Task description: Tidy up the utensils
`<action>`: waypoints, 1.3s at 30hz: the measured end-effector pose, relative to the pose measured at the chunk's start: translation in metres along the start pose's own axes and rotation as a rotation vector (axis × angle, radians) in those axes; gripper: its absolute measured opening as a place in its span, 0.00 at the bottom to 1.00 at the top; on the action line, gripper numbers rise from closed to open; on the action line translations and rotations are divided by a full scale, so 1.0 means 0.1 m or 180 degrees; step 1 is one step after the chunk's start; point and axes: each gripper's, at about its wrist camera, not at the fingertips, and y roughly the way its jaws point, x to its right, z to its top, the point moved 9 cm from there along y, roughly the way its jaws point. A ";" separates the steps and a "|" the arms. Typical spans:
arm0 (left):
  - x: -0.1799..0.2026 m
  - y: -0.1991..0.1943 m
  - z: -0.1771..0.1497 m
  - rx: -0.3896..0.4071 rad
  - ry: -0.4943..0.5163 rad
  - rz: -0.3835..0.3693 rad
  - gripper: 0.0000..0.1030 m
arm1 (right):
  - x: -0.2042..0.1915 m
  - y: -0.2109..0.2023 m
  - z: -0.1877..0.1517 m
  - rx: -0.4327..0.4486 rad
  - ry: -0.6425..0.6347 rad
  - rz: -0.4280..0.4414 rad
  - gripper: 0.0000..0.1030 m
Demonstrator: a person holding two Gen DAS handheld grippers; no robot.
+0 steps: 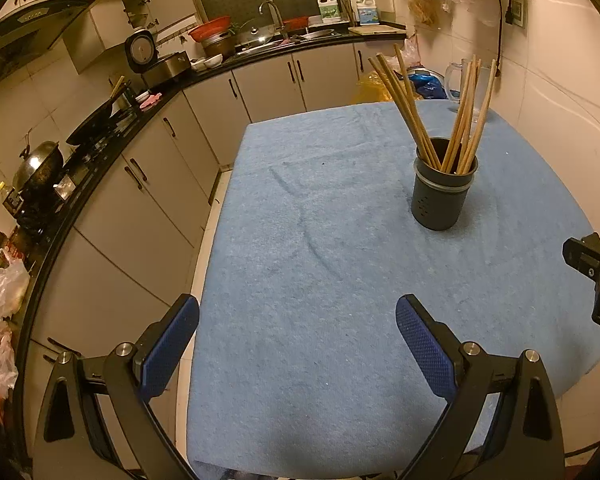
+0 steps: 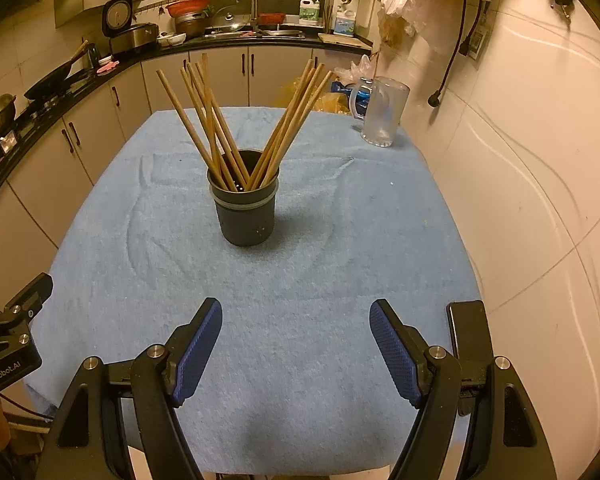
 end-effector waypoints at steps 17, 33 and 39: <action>0.09 -0.01 0.00 0.0039 0.0120 -0.0065 0.95 | 0.10 -0.03 -0.06 -0.0005 0.0084 -0.0057 0.78; 0.01 0.04 0.00 0.0005 0.0043 -0.0023 0.95 | -0.05 0.02 -0.01 -0.0018 -0.0029 -0.0021 0.78; -0.01 0.06 0.01 -0.0010 0.0014 -0.0013 0.95 | -0.10 0.04 0.01 -0.0027 -0.0074 0.0001 0.78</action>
